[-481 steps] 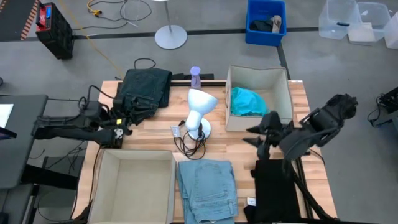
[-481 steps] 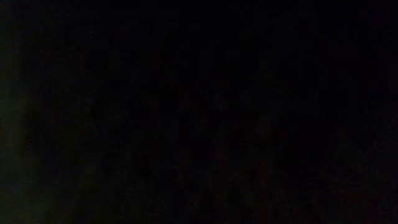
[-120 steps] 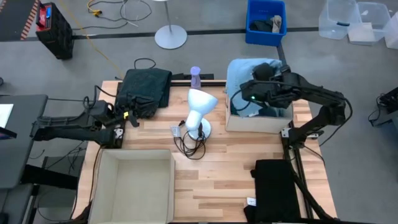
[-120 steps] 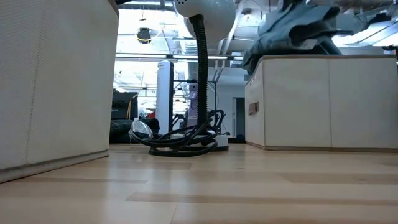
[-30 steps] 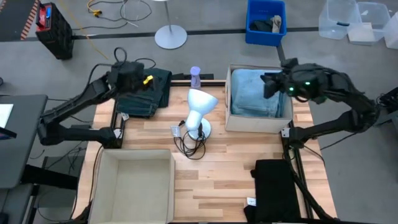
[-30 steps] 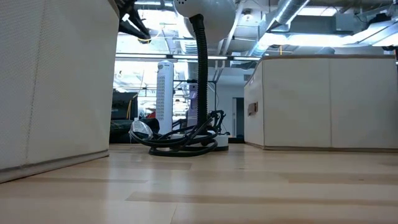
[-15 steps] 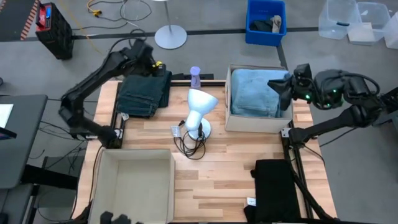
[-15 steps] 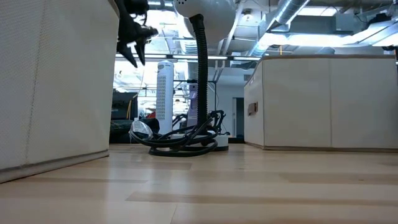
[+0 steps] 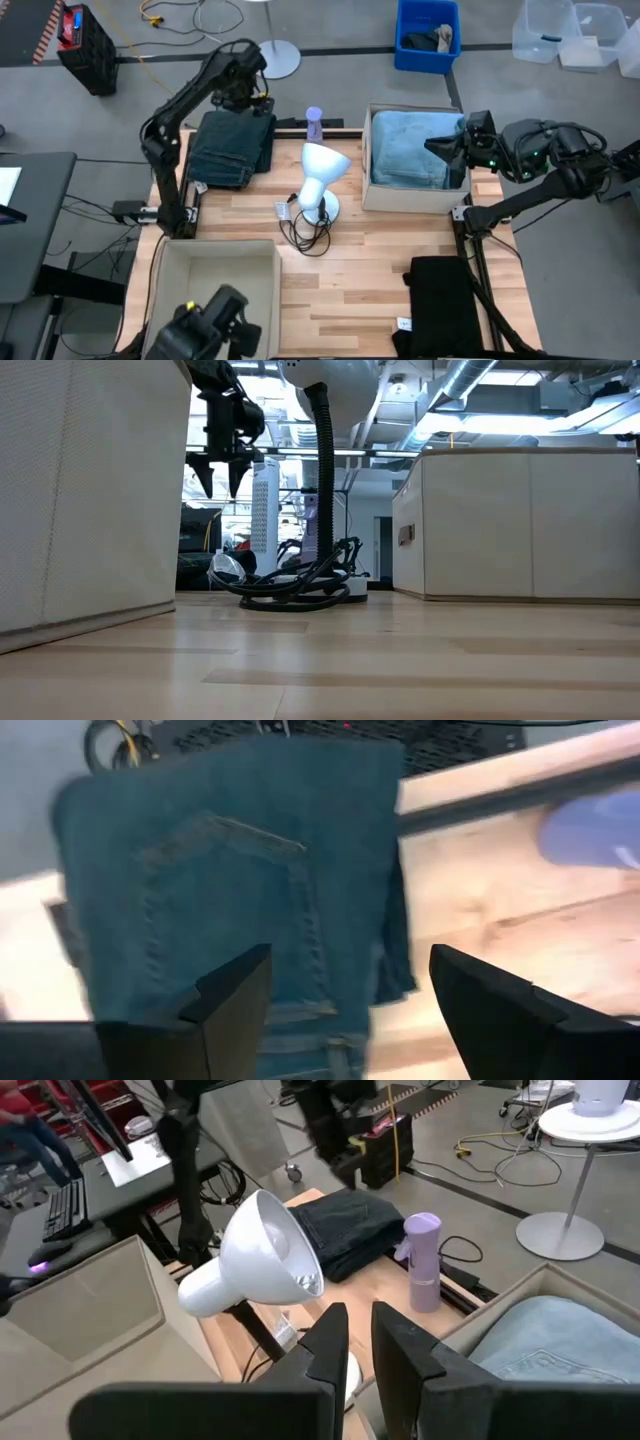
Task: Sort clothes
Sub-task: Put the dark blue pants into the bottom laundry organizer
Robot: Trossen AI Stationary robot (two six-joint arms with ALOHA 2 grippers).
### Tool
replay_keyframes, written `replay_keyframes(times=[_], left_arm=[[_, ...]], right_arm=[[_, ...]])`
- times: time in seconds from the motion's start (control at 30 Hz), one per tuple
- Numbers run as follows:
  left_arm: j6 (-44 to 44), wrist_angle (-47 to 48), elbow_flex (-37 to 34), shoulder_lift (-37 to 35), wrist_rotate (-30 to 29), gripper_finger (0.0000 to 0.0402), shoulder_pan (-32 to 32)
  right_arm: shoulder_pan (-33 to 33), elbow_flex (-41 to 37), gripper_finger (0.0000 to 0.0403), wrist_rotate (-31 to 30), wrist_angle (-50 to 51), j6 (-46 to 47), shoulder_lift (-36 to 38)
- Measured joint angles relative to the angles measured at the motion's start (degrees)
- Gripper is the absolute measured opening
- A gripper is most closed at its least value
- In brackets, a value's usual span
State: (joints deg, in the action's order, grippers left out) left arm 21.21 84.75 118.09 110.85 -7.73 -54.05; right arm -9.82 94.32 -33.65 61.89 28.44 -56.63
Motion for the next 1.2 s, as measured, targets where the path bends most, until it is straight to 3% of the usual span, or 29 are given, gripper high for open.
replay_keyframes(times=[0.2, 0.37, 0.83, 1.2], left_arm=[[-6.7, 4.9, 12.5, 7.8, 2.0, 0.0268, -5.1], [-8.6, 5.2, 15.4, 11.0, 3.3, 0.0268, -8.0], [-13.7, 5.3, 4.3, 11.1, 5.8, 0.0268, -7.6], [-14.1, -2.4, -4.1, 11.1, 5.0, 0.0268, -7.1]], right_arm=[[0.6, 0.0, 0.0062, -0.6, -1.3, 1.5, -1.7], [0.5, 0.0, 0.0062, -0.8, -1.2, 2.9, -3.6], [0.5, 0.0, 0.0062, -0.8, -1.1, 4.7, -7.2], [0.5, 0.0, 0.0062, -1.0, -1.2, 4.8, -7.4]])
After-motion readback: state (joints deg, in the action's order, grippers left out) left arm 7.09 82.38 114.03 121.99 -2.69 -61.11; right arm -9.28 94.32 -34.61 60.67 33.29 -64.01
